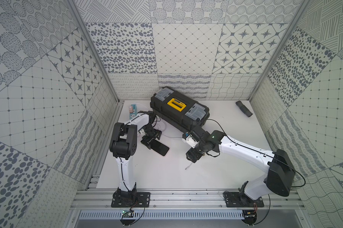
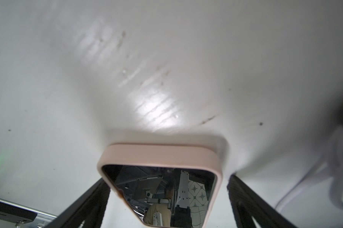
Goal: Plug the charging cable into the phone
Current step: Pick up the phone at the center of the board.
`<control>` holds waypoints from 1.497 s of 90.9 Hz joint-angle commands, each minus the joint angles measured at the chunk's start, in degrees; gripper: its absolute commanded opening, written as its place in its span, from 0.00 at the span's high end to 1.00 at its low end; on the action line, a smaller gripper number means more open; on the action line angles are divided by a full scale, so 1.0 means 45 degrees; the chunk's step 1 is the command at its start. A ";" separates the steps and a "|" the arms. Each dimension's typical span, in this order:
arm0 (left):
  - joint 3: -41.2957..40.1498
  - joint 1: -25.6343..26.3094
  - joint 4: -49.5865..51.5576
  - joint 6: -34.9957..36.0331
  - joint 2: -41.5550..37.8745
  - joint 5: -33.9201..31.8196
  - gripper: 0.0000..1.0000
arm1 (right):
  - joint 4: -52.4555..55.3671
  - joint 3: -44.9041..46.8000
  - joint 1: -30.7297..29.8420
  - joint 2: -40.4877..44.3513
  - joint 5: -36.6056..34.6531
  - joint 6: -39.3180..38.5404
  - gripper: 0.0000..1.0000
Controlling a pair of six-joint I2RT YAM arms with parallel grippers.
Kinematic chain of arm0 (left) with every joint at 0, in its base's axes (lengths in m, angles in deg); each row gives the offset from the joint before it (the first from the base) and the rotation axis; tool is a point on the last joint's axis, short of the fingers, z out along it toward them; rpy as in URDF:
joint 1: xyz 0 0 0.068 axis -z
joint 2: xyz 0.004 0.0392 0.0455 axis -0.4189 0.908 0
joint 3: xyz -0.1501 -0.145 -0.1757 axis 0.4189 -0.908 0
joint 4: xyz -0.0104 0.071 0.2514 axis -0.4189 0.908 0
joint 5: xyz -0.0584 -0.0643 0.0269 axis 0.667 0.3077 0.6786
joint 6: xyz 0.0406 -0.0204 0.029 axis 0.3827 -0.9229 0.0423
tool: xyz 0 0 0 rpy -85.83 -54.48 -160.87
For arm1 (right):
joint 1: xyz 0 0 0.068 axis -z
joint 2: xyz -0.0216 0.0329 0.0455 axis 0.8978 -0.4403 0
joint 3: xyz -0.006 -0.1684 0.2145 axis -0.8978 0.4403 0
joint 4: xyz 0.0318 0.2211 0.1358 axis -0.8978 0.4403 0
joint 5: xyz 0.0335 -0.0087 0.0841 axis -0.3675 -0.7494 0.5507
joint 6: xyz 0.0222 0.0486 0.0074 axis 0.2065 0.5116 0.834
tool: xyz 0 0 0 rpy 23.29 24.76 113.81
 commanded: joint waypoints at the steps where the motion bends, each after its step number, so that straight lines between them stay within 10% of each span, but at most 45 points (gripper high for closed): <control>1: -0.0036 0.0038 0.0705 0.0135 0.0402 -0.1170 0.03 | 0.0058 -0.0147 -0.0084 0.0219 0.0090 0.0194 0.14; 84: -0.1240 0.0245 -0.0543 -0.0756 0.0440 -0.0907 0.05 | 0.0865 -0.0367 -0.0232 0.0761 -0.1085 0.0795 0.09; 136: -0.1575 0.0818 0.0630 -0.1029 -0.0249 -0.3883 0.07 | 0.0890 -0.0050 -0.0264 0.1004 -0.1053 0.0745 0.08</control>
